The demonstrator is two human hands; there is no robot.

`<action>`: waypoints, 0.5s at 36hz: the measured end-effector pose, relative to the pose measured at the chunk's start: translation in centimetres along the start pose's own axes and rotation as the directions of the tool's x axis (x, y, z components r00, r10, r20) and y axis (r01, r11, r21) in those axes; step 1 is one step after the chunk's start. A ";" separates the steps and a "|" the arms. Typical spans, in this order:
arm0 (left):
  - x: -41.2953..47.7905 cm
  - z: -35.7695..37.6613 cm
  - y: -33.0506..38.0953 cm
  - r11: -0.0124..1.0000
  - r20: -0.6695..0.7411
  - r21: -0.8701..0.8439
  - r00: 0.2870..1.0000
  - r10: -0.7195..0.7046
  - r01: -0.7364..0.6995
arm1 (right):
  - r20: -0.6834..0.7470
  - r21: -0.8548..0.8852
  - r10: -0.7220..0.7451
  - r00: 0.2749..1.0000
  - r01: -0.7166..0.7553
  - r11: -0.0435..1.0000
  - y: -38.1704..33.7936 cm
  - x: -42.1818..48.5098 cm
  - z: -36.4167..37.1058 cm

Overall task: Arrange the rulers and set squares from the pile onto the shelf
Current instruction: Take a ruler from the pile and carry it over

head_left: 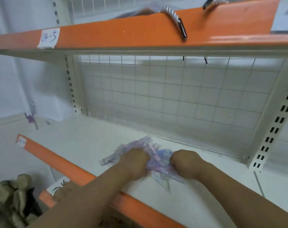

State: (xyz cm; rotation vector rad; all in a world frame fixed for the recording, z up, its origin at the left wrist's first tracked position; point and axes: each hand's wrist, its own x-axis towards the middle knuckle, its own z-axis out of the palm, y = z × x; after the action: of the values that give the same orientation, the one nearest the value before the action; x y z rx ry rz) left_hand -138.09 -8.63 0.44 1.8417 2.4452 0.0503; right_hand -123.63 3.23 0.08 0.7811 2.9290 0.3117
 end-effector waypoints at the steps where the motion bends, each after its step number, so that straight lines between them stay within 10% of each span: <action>1: 0.3 -0.1 0.0 1.000 0.005 0.001 1.000 0.009 -0.009 | -0.016 0.011 0.018 1.000 -0.018 1.000 0.2 0.0 0.1; 18: 2.4 -2.4 -2.1 0.886 -0.159 -0.463 0.986 -0.048 -0.032 | -0.100 0.552 0.197 0.975 -0.111 0.826 0.1 -1.1 -1.6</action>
State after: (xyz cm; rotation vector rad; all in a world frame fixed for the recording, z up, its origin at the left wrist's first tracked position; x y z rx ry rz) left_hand -140.99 -6.88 2.59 1.6612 2.2670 0.7511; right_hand -122.92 2.47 1.72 1.1060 3.1317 -0.5115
